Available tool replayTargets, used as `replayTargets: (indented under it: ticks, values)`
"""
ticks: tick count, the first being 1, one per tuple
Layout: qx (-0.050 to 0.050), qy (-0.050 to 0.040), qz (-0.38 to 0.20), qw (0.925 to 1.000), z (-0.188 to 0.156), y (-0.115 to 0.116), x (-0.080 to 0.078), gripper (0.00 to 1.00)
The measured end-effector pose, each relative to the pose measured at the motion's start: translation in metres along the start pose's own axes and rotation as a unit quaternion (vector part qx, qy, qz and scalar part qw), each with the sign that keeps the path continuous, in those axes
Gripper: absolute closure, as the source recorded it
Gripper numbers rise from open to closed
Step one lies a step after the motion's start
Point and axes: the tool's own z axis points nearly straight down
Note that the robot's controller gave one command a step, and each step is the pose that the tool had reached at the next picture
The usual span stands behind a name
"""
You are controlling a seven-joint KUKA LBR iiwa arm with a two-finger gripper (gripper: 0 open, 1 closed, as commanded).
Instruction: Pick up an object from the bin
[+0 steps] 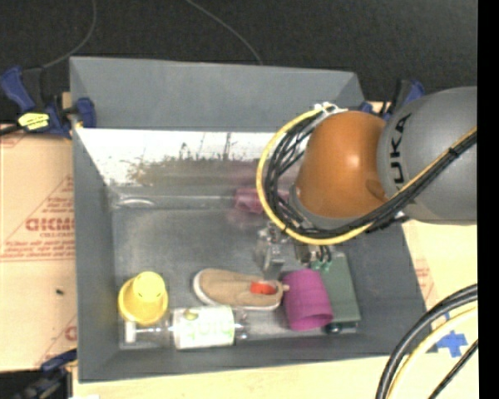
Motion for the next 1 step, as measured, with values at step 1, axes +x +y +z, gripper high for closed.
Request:
replayTargets:
  ticks: [1]
  values:
    - [-0.001,-0.0037,0.036,0.9994,-0.0144,-0.0133,-0.0160,0.00]
